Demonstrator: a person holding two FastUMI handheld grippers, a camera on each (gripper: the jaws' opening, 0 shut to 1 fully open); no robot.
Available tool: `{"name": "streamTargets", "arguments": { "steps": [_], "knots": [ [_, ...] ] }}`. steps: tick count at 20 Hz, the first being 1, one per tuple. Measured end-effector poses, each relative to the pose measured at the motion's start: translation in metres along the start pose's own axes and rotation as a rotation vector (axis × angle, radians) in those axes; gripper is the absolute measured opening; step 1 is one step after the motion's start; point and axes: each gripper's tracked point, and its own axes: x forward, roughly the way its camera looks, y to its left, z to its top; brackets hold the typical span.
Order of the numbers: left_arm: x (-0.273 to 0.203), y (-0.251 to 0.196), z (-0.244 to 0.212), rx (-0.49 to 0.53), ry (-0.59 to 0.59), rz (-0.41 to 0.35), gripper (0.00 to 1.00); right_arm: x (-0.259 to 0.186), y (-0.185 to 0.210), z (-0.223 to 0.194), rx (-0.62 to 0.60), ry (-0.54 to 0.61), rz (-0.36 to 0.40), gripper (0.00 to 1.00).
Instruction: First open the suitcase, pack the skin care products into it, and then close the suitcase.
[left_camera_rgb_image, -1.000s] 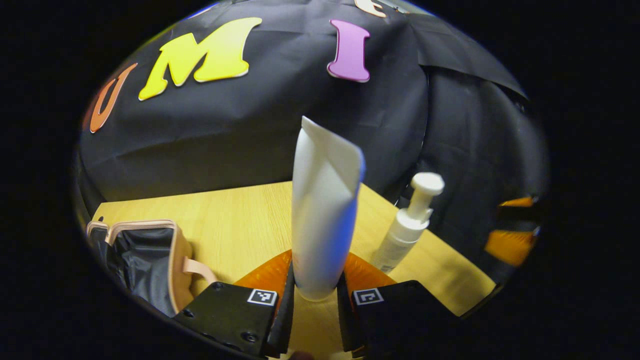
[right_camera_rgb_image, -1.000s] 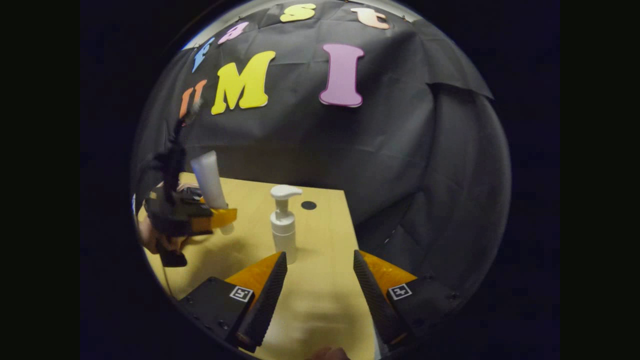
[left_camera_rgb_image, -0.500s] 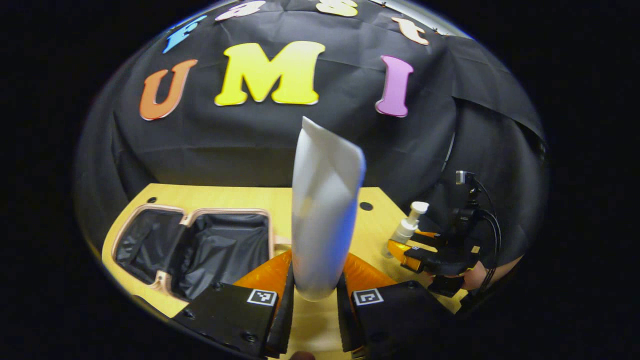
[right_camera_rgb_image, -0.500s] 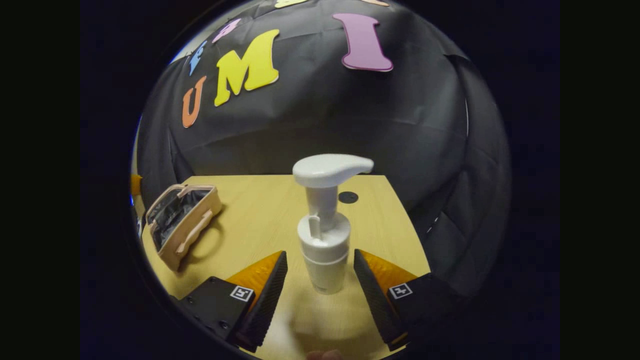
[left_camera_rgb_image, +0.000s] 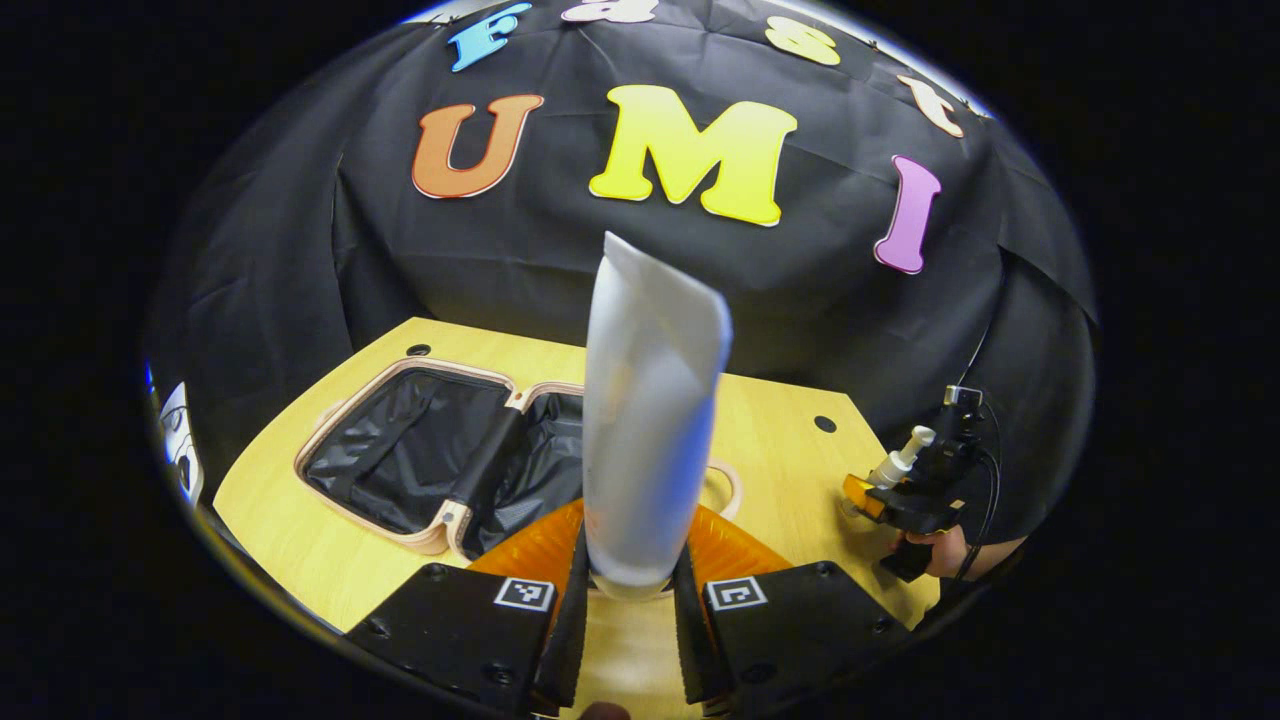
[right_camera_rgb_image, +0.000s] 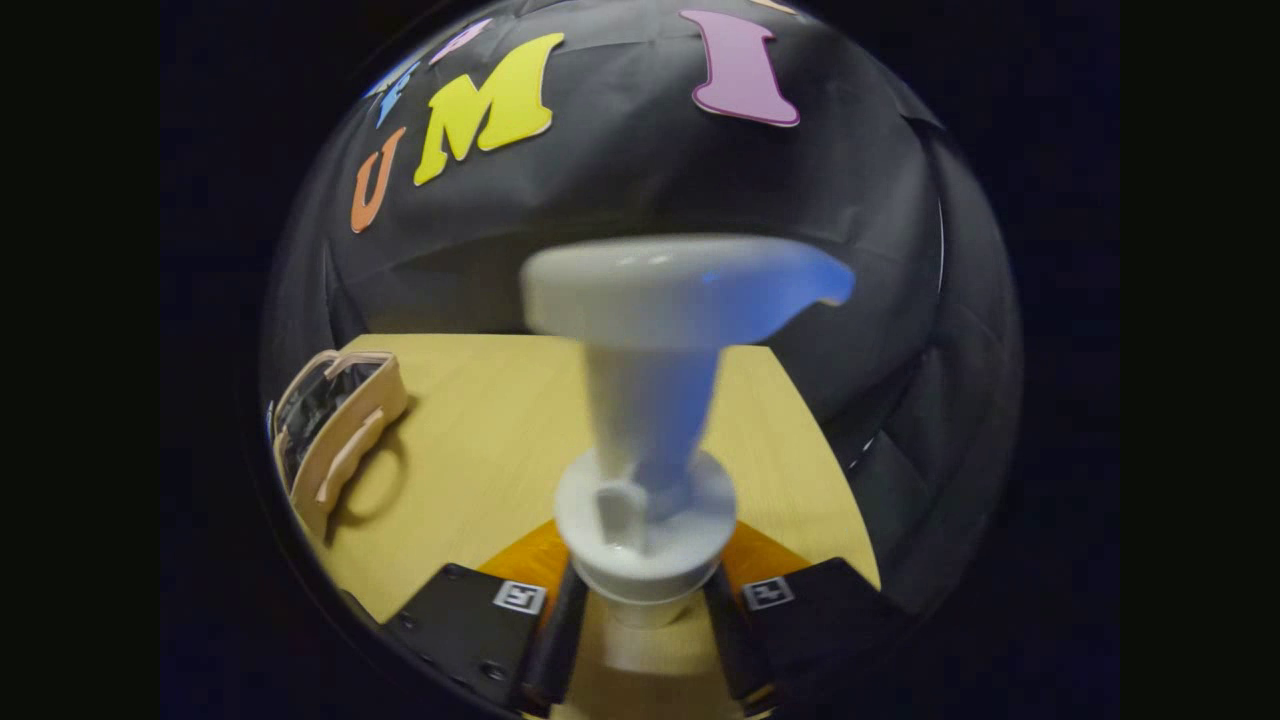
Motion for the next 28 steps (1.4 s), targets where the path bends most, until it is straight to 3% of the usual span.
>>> {"name": "streamTargets", "arguments": {
  "steps": [3, 5, 9, 10, 11, 14, 15, 16, 22, 26, 28],
  "knots": [
    [0.008, 0.016, 0.007, 0.044, 0.011, -0.050, 0.41, -0.023, 0.006, 0.009, 0.014, 0.003, -0.014, 0.49],
    [0.017, 0.023, 0.003, 0.074, 0.047, -0.124, 0.41, -0.052, 0.021, 0.026, 0.036, -0.010, 0.008, 0.48],
    [0.047, 0.029, -0.011, 0.092, 0.167, -0.279, 0.41, -0.130, 0.073, 0.057, 0.086, -0.016, 0.135, 0.48],
    [0.057, 0.033, -0.015, 0.095, 0.197, -0.307, 0.48, -0.149, 0.090, 0.062, 0.095, -0.006, 0.175, 0.47],
    [0.068, 0.037, -0.020, 0.094, 0.226, -0.331, 0.41, -0.166, 0.105, 0.064, 0.106, 0.009, 0.213, 0.48],
    [0.100, 0.050, -0.043, 0.076, 0.345, -0.390, 0.41, -0.207, 0.145, 0.068, 0.178, 0.063, 0.305, 0.48],
    [0.111, 0.054, -0.054, 0.057, 0.395, -0.403, 0.48, -0.217, 0.154, 0.068, 0.182, 0.070, 0.308, 0.46],
    [0.119, 0.059, -0.064, 0.031, 0.441, -0.409, 0.41, -0.226, 0.162, 0.069, 0.175, 0.074, 0.303, 0.48],
    [0.150, 0.080, -0.111, -0.060, 0.714, -0.354, 0.41, -0.254, 0.207, 0.072, 0.136, 0.112, 0.325, 0.48],
    [0.152, 0.086, -0.128, -0.001, 0.887, -0.271, 0.41, -0.257, 0.232, 0.066, 0.104, 0.148, 0.364, 0.46],
    [0.152, 0.087, -0.130, 0.015, 0.913, -0.259, 0.42, -0.259, 0.242, 0.068, 0.071, 0.150, 0.378, 0.48]
  ]
}}
